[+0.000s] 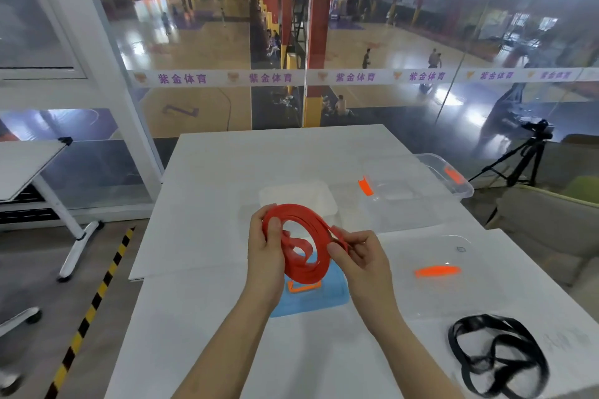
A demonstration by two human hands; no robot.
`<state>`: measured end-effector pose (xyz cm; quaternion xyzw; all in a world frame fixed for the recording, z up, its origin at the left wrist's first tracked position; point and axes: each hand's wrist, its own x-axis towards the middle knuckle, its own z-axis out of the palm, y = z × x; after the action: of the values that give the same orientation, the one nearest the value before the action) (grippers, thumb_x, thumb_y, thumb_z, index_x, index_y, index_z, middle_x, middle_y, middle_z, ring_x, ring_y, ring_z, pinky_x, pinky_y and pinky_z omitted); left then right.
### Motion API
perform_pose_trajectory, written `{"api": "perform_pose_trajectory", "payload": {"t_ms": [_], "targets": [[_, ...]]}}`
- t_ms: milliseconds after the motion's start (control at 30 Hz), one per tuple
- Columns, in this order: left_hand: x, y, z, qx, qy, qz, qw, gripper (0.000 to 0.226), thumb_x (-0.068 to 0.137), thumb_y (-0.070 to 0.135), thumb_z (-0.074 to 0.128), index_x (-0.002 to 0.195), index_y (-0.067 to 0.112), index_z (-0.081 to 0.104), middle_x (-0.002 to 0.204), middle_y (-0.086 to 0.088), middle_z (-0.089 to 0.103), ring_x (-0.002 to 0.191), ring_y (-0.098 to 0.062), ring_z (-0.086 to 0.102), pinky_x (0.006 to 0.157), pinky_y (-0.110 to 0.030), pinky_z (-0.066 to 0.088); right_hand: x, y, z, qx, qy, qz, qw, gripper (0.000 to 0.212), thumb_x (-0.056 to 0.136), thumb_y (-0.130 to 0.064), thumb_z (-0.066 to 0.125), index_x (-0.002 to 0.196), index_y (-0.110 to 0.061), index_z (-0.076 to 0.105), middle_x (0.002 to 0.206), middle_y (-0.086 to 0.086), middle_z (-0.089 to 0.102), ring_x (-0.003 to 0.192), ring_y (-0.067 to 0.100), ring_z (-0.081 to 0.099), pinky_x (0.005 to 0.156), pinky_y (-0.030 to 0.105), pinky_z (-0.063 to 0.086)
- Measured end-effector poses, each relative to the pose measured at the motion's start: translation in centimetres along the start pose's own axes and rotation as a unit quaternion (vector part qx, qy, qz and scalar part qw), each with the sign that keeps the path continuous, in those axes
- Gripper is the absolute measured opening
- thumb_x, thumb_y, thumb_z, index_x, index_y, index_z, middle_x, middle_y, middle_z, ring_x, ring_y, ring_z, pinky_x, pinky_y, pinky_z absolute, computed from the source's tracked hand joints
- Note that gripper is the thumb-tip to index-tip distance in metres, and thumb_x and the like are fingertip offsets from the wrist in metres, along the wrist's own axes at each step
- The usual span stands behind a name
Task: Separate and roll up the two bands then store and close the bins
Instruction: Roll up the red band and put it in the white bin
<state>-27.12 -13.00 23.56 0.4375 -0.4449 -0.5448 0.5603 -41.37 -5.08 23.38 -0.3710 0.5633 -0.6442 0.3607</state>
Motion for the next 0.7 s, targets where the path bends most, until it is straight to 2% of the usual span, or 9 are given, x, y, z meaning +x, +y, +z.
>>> {"api": "perform_pose_trajectory", "payload": {"t_ms": [133, 233, 367, 500, 600, 700], "targets": [[1.0, -0.9, 0.1, -0.037, 0.028, -0.012, 0.999, 0.022, 0.109, 0.026, 0.041, 0.125, 0.026, 0.056, 0.098, -0.001, 0.064, 0.075, -0.005, 0.063, 0.062, -0.022, 0.055, 0.2, 1.3, 1.8, -0.007, 0.022, 0.008, 1.000, 0.016, 0.093, -0.013, 0.078, 0.105, -0.020, 0.072, 0.122, -0.011, 0.076, 0.115, 0.009, 0.072, 0.103, 0.035, 0.054], [2.5, -2.0, 0.7, -0.046, 0.059, -0.025, 0.997, 0.023, 0.109, 0.028, 0.039, 0.125, 0.030, 0.055, 0.099, 0.003, 0.063, 0.072, 0.001, 0.062, 0.071, -0.027, 0.054, 1.4, 2.4, 2.9, -0.041, 0.018, 0.027, 0.999, 0.022, 0.089, -0.022, 0.082, 0.106, -0.032, 0.072, 0.121, -0.012, 0.074, 0.113, 0.007, 0.071, 0.101, 0.032, 0.053], [5.0, -3.6, 2.5, -0.045, 0.083, -0.045, 0.995, 0.025, 0.110, 0.030, 0.038, 0.131, 0.031, 0.051, 0.111, 0.003, 0.064, 0.090, -0.009, 0.061, 0.079, -0.029, 0.054, 5.0, 4.0, 3.0, -0.100, 0.034, 0.042, 0.994, 0.030, 0.084, -0.032, 0.087, 0.108, -0.036, 0.070, 0.118, -0.012, 0.070, 0.102, 0.002, 0.072, 0.092, 0.028, 0.057], [8.6, -5.9, 3.8, -0.024, 0.108, -0.070, 0.991, 0.025, 0.110, 0.031, 0.037, 0.133, 0.031, 0.046, 0.123, -0.001, 0.062, 0.102, -0.015, 0.061, 0.094, -0.038, 0.054, 10.3, 5.0, 2.8, -0.140, -0.001, 0.060, 0.988, 0.032, 0.082, -0.035, 0.088, 0.108, -0.040, 0.070, 0.113, -0.012, 0.072, 0.096, -0.001, 0.073, 0.086, 0.025, 0.059], [11.7, -7.8, 4.9, -0.006, 0.122, -0.083, 0.989, 0.024, 0.109, 0.029, 0.040, 0.132, 0.033, 0.043, 0.127, -0.002, 0.060, 0.105, -0.017, 0.061, 0.094, -0.039, 0.053, 14.8, 6.0, 3.5, -0.149, -0.027, 0.088, 0.985, 0.042, 0.077, -0.038, 0.091, 0.113, -0.035, 0.070, 0.113, -0.012, 0.072, 0.092, 0.002, 0.074, 0.080, 0.030, 0.063], [14.8, -9.6, 6.0, 0.009, 0.130, -0.095, 0.987, 0.027, 0.109, 0.026, 0.042, 0.135, 0.030, 0.039, 0.131, 0.000, 0.058, 0.112, -0.020, 0.063, 0.089, -0.034, 0.055, 19.5, 7.4, 4.2, -0.183, -0.059, 0.082, 0.978, 0.032, 0.081, -0.032, 0.089, 0.104, -0.041, 0.069, 0.104, -0.012, 0.076, 0.087, 0.007, 0.076, 0.082, 0.029, 0.063]]}}
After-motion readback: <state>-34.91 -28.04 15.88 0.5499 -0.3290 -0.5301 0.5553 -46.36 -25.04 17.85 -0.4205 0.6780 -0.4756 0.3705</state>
